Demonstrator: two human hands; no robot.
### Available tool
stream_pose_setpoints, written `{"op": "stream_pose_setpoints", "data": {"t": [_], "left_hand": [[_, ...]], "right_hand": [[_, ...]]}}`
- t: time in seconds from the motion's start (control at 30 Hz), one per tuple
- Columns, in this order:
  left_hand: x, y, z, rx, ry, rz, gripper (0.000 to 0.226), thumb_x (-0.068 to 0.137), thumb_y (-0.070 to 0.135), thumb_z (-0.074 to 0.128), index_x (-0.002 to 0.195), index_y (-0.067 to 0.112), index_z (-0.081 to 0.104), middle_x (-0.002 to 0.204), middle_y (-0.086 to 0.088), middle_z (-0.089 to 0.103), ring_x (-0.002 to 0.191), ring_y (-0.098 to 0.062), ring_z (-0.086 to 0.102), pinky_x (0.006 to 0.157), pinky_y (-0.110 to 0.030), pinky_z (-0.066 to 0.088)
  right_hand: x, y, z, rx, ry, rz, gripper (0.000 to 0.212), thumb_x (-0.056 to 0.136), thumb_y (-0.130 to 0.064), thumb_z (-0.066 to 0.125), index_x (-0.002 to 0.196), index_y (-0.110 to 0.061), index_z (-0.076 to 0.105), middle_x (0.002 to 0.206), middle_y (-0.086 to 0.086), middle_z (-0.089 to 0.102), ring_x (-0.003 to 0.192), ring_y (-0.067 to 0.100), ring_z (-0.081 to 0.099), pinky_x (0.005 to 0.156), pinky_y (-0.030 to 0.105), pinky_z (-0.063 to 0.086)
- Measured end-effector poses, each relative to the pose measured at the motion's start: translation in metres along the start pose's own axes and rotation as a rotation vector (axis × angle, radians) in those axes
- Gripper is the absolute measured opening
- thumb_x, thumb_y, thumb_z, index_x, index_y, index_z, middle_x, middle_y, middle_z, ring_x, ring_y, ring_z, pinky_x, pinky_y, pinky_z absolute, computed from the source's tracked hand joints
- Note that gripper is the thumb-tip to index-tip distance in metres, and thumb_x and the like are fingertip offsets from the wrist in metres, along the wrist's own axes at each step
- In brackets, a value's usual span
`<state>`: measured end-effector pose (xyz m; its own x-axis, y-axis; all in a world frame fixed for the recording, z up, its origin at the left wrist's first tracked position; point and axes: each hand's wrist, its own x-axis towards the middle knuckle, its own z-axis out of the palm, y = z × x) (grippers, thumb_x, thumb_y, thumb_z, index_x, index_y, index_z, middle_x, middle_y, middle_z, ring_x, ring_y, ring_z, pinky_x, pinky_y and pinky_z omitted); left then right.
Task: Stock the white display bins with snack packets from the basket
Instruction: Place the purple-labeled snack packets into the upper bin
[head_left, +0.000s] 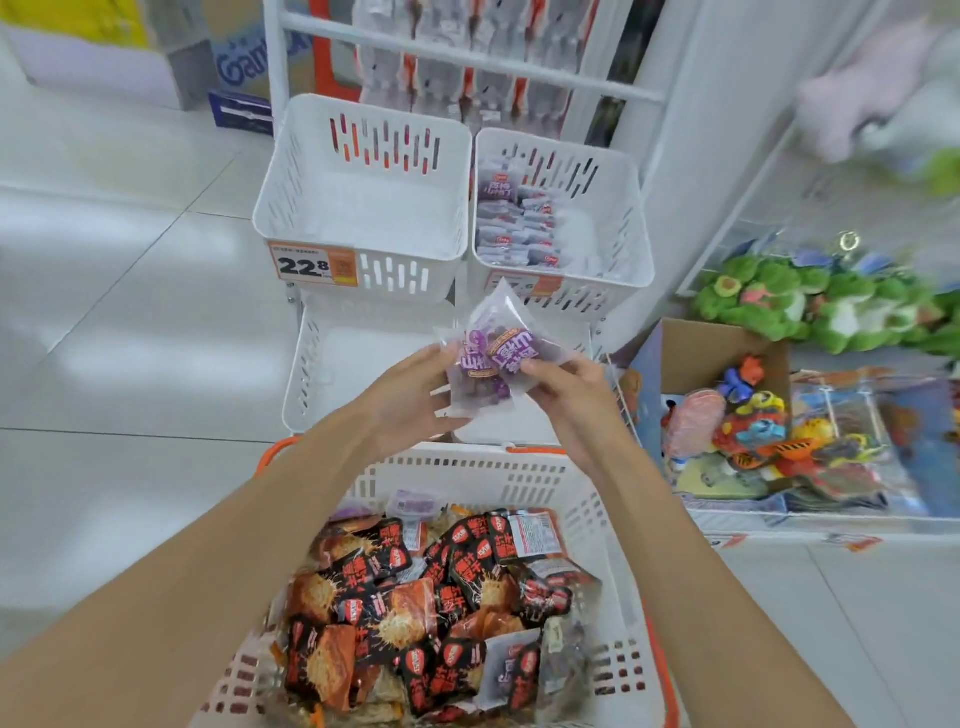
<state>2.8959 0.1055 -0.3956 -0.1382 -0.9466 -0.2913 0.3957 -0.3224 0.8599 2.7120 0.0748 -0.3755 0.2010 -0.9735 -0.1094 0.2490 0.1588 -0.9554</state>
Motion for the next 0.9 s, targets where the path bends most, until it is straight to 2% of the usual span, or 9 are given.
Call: {"op": "stream_pose_setpoints", "data": {"t": [0.13, 0.3, 0.4, 0.5, 0.6, 0.67, 0.73, 0.8, 0.9], "left_hand": [[0.020, 0.035, 0.011, 0.097, -0.006, 0.043, 0.019, 0.099, 0.033, 0.050, 0.110, 0.031, 0.065, 0.094, 0.006, 0.069, 0.084, -0.015, 0.063, 0.086, -0.035, 0.048], [0.048, 0.075, 0.037, 0.367, -0.261, 0.063, 0.019, 0.094, 0.025, 0.059, 0.112, 0.024, 0.061, 0.100, 0.000, 0.074, 0.088, -0.017, 0.071, 0.074, -0.026, 0.055], [0.078, 0.093, 0.048, 0.547, -0.230, 0.148, 0.043, 0.083, 0.016, 0.074, 0.123, 0.021, 0.058, 0.109, -0.001, 0.072, 0.099, -0.022, 0.070, 0.082, -0.032, 0.058], [0.119, 0.116, 0.064, 0.778, -0.190, 0.241, 0.072, 0.074, 0.027, 0.083, 0.136, 0.027, 0.046, 0.123, 0.002, 0.063, 0.109, -0.018, 0.064, 0.095, -0.039, 0.054], [0.162, 0.136, 0.087, 0.934, -0.187, 0.363, 0.110, 0.066, 0.038, 0.087, 0.151, 0.029, 0.017, 0.140, 0.001, 0.048, 0.117, -0.016, 0.057, 0.099, -0.035, 0.050], [0.189, 0.145, 0.090, 1.007, -0.205, 0.420, 0.123, 0.062, 0.047, 0.085, 0.154, 0.032, 0.004, 0.148, 0.003, 0.039, 0.130, -0.015, 0.045, 0.103, -0.028, 0.040], [0.215, 0.147, 0.079, 1.163, -0.178, 0.445, 0.117, 0.068, 0.052, 0.080, 0.155, 0.032, 0.005, 0.157, 0.005, 0.027, 0.142, -0.015, 0.030, 0.107, -0.025, 0.028], [0.236, 0.137, 0.060, 1.512, -0.096, 0.453, 0.105, 0.072, 0.064, 0.070, 0.154, 0.033, 0.012, 0.160, 0.007, 0.022, 0.148, -0.020, 0.016, 0.119, -0.038, 0.016], [0.251, 0.115, 0.044, 1.857, -0.051, 0.362, 0.090, 0.079, 0.077, 0.047, 0.153, 0.036, 0.015, 0.161, 0.010, 0.015, 0.150, -0.020, 0.001, 0.119, -0.056, 0.000]], "right_hand": [[0.017, -0.051, -0.015, -0.210, -0.097, -0.002, 0.032, 0.090, 0.004, 0.052, 0.068, -0.011, 0.070, 0.071, 0.007, 0.071, 0.065, 0.019, 0.068, 0.077, 0.035, 0.049], [0.053, -0.082, -0.013, -0.778, -0.176, -0.224, 0.022, 0.089, -0.009, 0.066, 0.110, -0.015, 0.070, 0.105, 0.003, 0.071, 0.090, 0.010, 0.063, 0.083, 0.026, 0.050], [0.076, -0.107, -0.017, -0.914, -0.152, -0.288, 0.051, 0.085, -0.019, 0.073, 0.133, -0.024, 0.055, 0.133, -0.009, 0.043, 0.118, 0.004, 0.047, 0.086, 0.007, 0.039], [0.107, -0.140, -0.032, -0.858, -0.335, -0.009, 0.075, 0.082, -0.018, 0.077, 0.144, -0.034, 0.038, 0.139, -0.015, 0.037, 0.126, 0.001, 0.039, 0.086, 0.018, 0.049], [0.145, -0.170, -0.053, -0.902, -0.438, 0.051, 0.043, 0.082, -0.013, 0.076, 0.123, -0.016, 0.063, 0.121, 0.001, 0.068, 0.111, 0.019, 0.065, 0.092, 0.036, 0.055], [0.172, -0.184, -0.069, -0.949, -0.326, -0.036, 0.029, 0.081, -0.014, 0.076, 0.109, -0.014, 0.069, 0.104, 0.002, 0.074, 0.099, 0.020, 0.070, 0.092, 0.036, 0.054], [0.201, -0.186, -0.087, -1.080, -0.144, -0.179, 0.032, 0.079, -0.014, 0.079, 0.108, -0.018, 0.067, 0.103, -0.004, 0.070, 0.095, 0.015, 0.067, 0.083, 0.025, 0.051], [0.229, -0.172, -0.099, -1.323, -0.038, -0.310, 0.052, 0.078, -0.018, 0.080, 0.125, -0.020, 0.056, 0.116, -0.001, 0.056, 0.104, 0.017, 0.057, 0.083, 0.023, 0.042], [0.265, -0.127, -0.113, -1.548, -0.168, -0.334, 0.058, 0.077, -0.017, 0.079, 0.127, -0.020, 0.050, 0.125, 0.006, 0.049, 0.108, 0.024, 0.052, 0.087, 0.031, 0.041]]}}
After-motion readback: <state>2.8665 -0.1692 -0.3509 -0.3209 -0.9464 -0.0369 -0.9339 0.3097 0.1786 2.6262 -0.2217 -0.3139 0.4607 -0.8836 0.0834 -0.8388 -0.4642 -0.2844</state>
